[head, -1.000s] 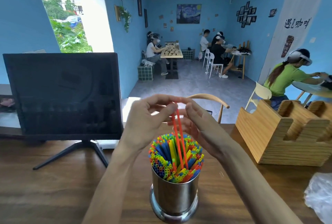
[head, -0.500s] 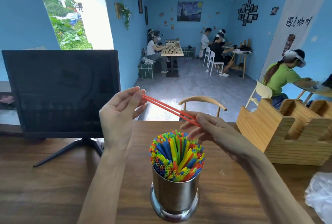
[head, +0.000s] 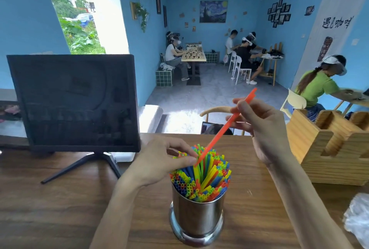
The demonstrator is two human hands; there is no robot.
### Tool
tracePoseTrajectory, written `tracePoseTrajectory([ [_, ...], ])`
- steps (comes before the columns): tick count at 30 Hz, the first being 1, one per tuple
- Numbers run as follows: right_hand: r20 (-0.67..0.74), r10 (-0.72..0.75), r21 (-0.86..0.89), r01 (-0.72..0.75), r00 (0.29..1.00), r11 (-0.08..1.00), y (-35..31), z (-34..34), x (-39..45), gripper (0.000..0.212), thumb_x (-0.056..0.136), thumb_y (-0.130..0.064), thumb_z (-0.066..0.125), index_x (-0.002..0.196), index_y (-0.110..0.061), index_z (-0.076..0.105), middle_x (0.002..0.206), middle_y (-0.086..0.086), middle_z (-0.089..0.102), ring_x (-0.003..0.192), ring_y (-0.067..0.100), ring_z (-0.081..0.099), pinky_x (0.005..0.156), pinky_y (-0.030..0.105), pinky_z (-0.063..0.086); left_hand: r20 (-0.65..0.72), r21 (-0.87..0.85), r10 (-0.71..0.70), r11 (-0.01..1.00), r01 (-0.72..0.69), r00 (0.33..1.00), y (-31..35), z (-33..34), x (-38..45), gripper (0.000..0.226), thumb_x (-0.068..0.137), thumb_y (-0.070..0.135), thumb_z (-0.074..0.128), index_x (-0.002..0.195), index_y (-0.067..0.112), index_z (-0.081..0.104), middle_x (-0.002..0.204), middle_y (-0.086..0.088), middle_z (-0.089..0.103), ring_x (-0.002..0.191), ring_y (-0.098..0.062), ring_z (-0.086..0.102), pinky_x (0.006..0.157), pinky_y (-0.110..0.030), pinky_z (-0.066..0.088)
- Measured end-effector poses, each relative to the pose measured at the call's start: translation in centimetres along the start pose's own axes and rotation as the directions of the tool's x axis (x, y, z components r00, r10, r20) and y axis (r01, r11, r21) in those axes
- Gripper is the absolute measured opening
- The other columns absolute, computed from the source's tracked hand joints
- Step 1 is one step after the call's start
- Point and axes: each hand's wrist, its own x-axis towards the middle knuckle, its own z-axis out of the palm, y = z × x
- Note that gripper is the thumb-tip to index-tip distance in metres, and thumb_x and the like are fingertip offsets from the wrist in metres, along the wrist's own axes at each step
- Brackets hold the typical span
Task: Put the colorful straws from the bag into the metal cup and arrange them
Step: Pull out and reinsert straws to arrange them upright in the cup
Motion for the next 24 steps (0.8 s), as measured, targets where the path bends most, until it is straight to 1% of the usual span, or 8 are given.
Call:
tracePoseTrajectory([
  [3,0.062,-0.11,-0.165,0.119,0.992,0.979,0.8,-0.4,-0.6,0.036,0.085,-0.023,0.077,0.117,-0.037,0.069,0.082,0.011,0.076,0.07,0.028,0.077,0.062,0.028,0.061,-0.155,0.136,0.029,0.991,-0.008,0.987,-0.2,0.3,0.1,0.021,0.07,0.06,0.077,0.088,0.048,0.076,0.084,0.028,0.067,0.074,0.005,0.057,0.067,-0.023,0.048],
  [5,0.12,-0.095,-0.264,0.124,0.988,0.957,1.9,-0.3,-1.4,0.05,0.084,-0.019,0.08,0.123,-0.042,0.06,0.08,0.012,0.073,0.065,0.027,0.075,0.06,0.03,0.061,-0.147,0.162,0.065,0.986,-0.041,0.987,-0.2,0.8,0.2,0.029,0.063,0.065,0.076,0.087,0.049,0.075,0.082,0.026,0.067,0.073,0.002,0.056,0.065,-0.018,0.043],
  [7,0.173,-0.079,-0.399,0.143,0.982,0.906,3.2,-0.1,-2.4,0.04,0.084,-0.025,0.082,0.117,-0.038,0.063,0.081,0.003,0.072,0.065,0.019,0.074,0.061,0.028,0.059,-0.139,0.212,0.09,0.975,-0.059,0.986,-0.1,1.6,0.3,0.027,0.065,0.059,0.082,0.087,0.045,0.075,0.083,0.025,0.068,0.077,0.002,0.058,0.066,-0.018,0.044],
  [11,0.299,-0.109,-0.64,0.284,0.948,0.714,5.3,-0.3,-3.9,0.007,0.081,-0.03,0.085,0.086,-0.029,0.08,0.079,-0.021,0.071,0.074,0.004,0.066,0.063,0.011,0.044,-0.234,0.347,0.141,0.936,-0.053,0.962,0.0,2.2,0.6,0.012,0.076,0.046,0.085,0.083,0.038,0.08,0.08,0.02,0.069,0.083,0.001,0.058,0.07,-0.02,0.045],
  [16,0.353,0.075,-0.705,0.212,0.933,0.677,5.5,-1.1,-4.4,0.033,0.079,-0.057,0.074,0.067,-0.027,0.08,0.082,-0.016,0.065,0.095,0.01,0.058,0.077,0.025,0.047,-0.229,0.439,0.156,0.897,-0.041,0.961,0.0,2.1,0.3,0.025,0.08,0.042,0.082,0.104,0.043,0.076,0.085,0.023,0.064,0.081,0.007,0.052,0.068,-0.017,0.038],
  [19,0.391,0.187,-0.713,0.168,0.901,0.681,5.1,-1.4,-4.0,0.024,0.082,-0.048,0.079,0.069,-0.029,0.08,0.09,-0.017,0.063,0.098,0.008,0.058,0.077,0.024,0.049,-0.226,0.451,0.121,0.892,-0.007,0.967,0.1,2.1,0.2,0.027,0.08,0.04,0.082,0.106,0.043,0.076,0.09,0.022,0.063,0.081,0.008,0.051,0.067,-0.011,0.035],
  [21,0.394,0.185,-0.718,0.176,0.9,0.673,4.9,-1.2,-3.7,0.01,0.082,-0.041,0.082,0.079,-0.032,0.08,0.09,-0.018,0.064,0.096,0.007,0.059,0.073,0.017,0.046,-0.232,0.453,0.101,0.891,0.016,0.967,0.1,2.2,0.3,0.023,0.082,0.039,0.081,0.104,0.043,0.077,0.092,0.022,0.063,0.082,0.007,0.051,0.066,-0.011,0.035],
  [24,0.387,0.133,-0.723,0.212,0.912,0.657,4.8,-0.7,-3.4,0.009,0.083,-0.035,0.081,0.09,-0.035,0.075,0.085,-0.017,0.066,0.091,0.007,0.059,0.07,0.013,0.042,-0.231,0.465,0.106,0.885,0.014,0.967,0.3,2.3,0.2,0.023,0.084,0.039,0.079,0.106,0.045,0.077,0.098,0.022,0.065,0.085,0.004,0.054,0.07,-0.016,0.044],
])
